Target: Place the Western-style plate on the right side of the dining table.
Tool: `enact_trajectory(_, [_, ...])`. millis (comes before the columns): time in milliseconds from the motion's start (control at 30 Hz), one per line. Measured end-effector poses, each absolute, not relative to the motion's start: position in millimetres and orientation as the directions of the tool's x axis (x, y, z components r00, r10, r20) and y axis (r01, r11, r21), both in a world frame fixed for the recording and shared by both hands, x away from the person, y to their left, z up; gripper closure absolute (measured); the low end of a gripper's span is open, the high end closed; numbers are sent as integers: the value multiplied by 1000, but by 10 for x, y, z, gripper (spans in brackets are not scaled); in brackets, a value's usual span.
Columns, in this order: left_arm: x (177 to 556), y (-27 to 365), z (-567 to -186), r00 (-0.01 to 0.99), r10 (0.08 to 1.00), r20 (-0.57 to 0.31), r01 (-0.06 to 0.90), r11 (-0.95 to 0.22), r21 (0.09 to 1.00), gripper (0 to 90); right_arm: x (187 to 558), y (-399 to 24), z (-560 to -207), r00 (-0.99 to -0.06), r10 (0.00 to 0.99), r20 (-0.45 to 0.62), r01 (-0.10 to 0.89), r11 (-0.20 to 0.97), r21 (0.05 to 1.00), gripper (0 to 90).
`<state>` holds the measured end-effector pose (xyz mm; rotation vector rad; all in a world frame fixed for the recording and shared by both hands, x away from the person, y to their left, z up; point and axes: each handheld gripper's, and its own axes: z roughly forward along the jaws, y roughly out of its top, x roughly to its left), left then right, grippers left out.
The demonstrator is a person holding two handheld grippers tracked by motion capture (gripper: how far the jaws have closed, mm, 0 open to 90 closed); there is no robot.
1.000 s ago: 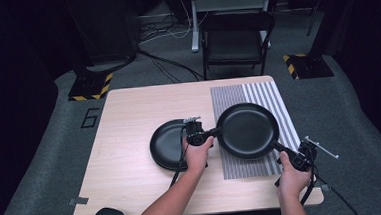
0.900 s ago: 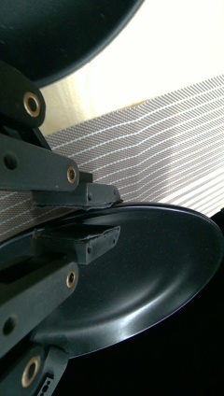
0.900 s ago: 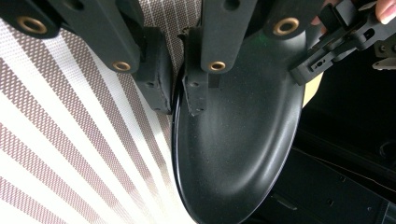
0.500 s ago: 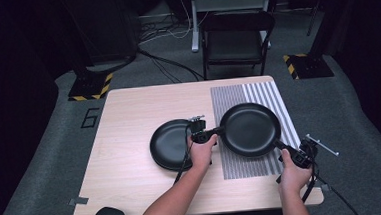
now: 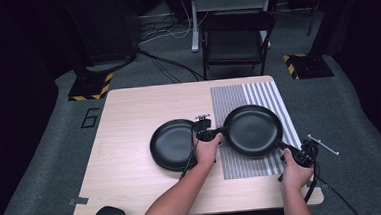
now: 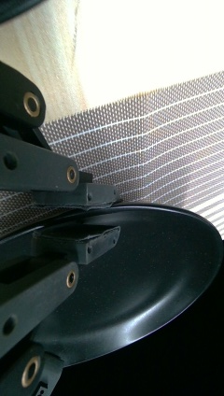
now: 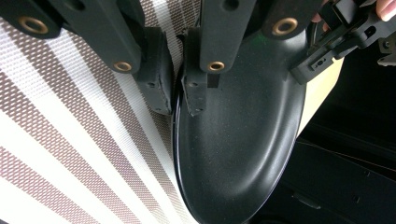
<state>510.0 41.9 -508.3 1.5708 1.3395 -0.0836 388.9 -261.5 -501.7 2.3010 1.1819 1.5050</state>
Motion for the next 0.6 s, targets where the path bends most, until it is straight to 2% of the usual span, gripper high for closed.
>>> enact_trajectory(600, [5295, 319, -5075, 339, 724, -601, 783, 136, 607, 793, 4093, -2691, -5087, 205, 654, 728, 536, -697, 476, 823])
